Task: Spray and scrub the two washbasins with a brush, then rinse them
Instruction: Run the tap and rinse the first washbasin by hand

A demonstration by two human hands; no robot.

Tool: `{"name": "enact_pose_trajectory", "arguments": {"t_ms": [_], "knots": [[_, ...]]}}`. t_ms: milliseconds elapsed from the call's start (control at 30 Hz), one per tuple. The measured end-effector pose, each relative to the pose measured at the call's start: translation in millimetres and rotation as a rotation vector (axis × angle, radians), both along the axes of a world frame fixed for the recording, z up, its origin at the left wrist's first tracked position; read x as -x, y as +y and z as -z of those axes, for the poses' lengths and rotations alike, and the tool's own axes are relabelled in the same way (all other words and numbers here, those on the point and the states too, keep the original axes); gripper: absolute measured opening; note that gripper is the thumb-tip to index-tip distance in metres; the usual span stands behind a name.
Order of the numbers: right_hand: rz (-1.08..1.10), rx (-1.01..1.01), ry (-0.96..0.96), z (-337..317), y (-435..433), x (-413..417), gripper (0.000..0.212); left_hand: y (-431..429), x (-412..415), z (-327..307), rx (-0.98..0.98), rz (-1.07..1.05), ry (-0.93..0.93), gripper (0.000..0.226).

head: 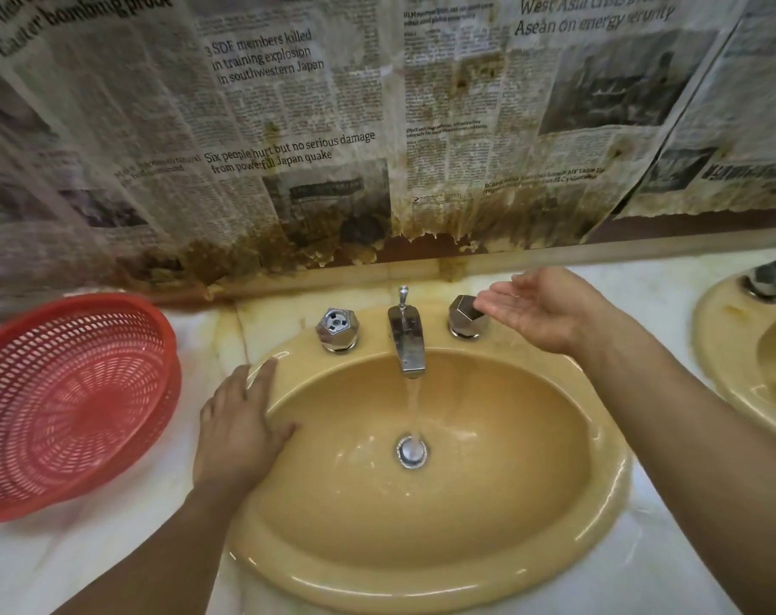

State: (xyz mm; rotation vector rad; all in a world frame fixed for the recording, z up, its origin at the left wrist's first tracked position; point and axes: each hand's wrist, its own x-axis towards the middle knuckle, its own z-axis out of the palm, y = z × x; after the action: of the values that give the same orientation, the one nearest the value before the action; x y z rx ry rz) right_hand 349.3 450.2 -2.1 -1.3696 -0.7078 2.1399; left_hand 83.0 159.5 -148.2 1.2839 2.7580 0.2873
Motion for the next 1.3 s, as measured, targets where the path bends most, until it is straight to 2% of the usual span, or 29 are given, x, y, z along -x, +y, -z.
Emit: {"name": "enact_pose_trajectory", "arguments": {"t_ms": [133, 267, 433, 533, 600, 667, 733, 833, 1000, 1167, 1300], "knots": [[-0.143, -0.079, -0.151, -8.8, 9.6, 7.5, 0.030, -0.5, 0.4, 0.7, -0.014, 0.006, 0.000, 0.102], [-0.180, -0.135, -0.194, -11.4, 9.0, 9.6, 0.028, -0.4, 0.3, 0.7, -0.012, 0.003, 0.006, 0.101], [0.005, -0.196, -0.213, 9.2, -14.4, 8.8, 0.034, 0.1, -0.8, 1.1, -0.017, -0.006, 0.015, 0.102], [0.031, -0.104, -0.272, 52.2, -55.7, 15.8, 0.033, 0.0, -0.6, 2.3, -0.018, -0.008, 0.017, 0.103], [-0.022, 0.121, -0.210, 78.0, -86.3, 25.8, 0.037, 0.0, -0.5, 2.6, -0.020, -0.008, 0.013, 0.103], [-0.016, 0.347, -0.063, 95.0, -109.1, 37.5, 0.039, 0.0, -0.5, 2.4, -0.020, -0.004, 0.011, 0.103], [0.018, 0.456, 0.063, 103.8, -120.0, 47.5, 0.036, -0.2, -0.7, 1.9, -0.028, -0.001, 0.010, 0.103], [0.042, 0.481, 0.141, 107.4, -117.9, 51.7, 0.028, -0.6, -0.6, 1.6, -0.041, -0.003, 0.003, 0.101], [-0.015, 0.414, 0.150, 88.8, -99.6, 23.3, 0.025, -2.0, -1.0, 2.8, -0.044, -0.002, 0.014, 0.102], [0.262, 0.337, 0.232, 65.2, -63.9, 0.2, 0.032, -1.5, -2.3, 2.6, -0.042, 0.000, 0.018, 0.102], [0.299, 0.302, 0.259, 48.6, -49.0, 2.9, 0.036, -2.2, -2.2, 2.0, -0.042, 0.002, 0.018, 0.101]]}}
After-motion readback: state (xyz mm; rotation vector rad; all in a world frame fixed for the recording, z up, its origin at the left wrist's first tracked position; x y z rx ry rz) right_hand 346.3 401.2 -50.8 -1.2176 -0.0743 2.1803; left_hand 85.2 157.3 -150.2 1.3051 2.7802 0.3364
